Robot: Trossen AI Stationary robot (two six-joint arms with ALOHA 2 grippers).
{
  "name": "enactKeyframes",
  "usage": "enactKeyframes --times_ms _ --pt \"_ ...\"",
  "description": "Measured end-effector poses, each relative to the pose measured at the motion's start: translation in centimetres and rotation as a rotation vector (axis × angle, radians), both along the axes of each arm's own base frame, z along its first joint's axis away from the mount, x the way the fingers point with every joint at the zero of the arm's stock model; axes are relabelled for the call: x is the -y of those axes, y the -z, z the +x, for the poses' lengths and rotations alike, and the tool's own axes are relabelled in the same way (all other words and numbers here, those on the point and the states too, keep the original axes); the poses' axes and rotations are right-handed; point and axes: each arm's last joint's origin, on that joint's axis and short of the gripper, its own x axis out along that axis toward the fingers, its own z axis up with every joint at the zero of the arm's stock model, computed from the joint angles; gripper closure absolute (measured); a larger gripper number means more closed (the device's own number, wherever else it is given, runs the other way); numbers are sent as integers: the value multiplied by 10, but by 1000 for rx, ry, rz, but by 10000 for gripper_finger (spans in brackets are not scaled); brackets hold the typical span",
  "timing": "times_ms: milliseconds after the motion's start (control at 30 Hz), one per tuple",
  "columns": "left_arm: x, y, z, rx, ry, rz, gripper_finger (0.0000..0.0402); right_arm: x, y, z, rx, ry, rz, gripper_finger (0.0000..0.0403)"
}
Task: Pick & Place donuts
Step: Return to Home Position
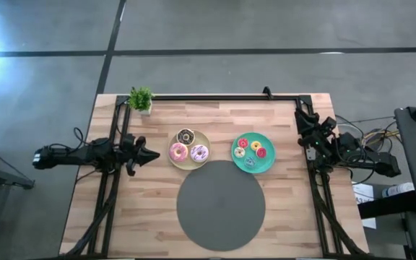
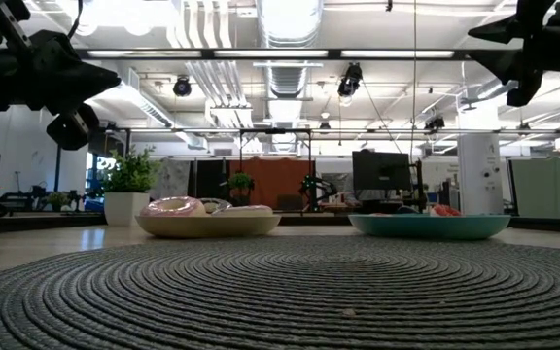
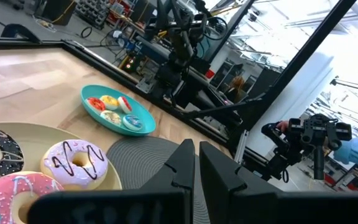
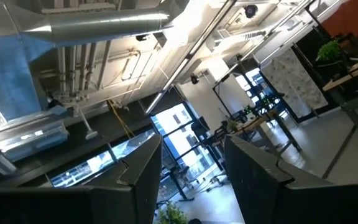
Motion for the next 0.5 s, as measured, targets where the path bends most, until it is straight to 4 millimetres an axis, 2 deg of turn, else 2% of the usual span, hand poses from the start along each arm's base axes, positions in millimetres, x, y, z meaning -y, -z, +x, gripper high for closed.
enactKeyframes --times_ms 333,433,500 --pt "0 0 0 0 0 0 401 0 0 0 3 -1 4 239" --pt "0 0 0 -1 0 0 401 -1 0 1 48 -67 30 239" --pt "0 0 0 -1 0 0 401 -3 -1 2 24 -150 -40 239"
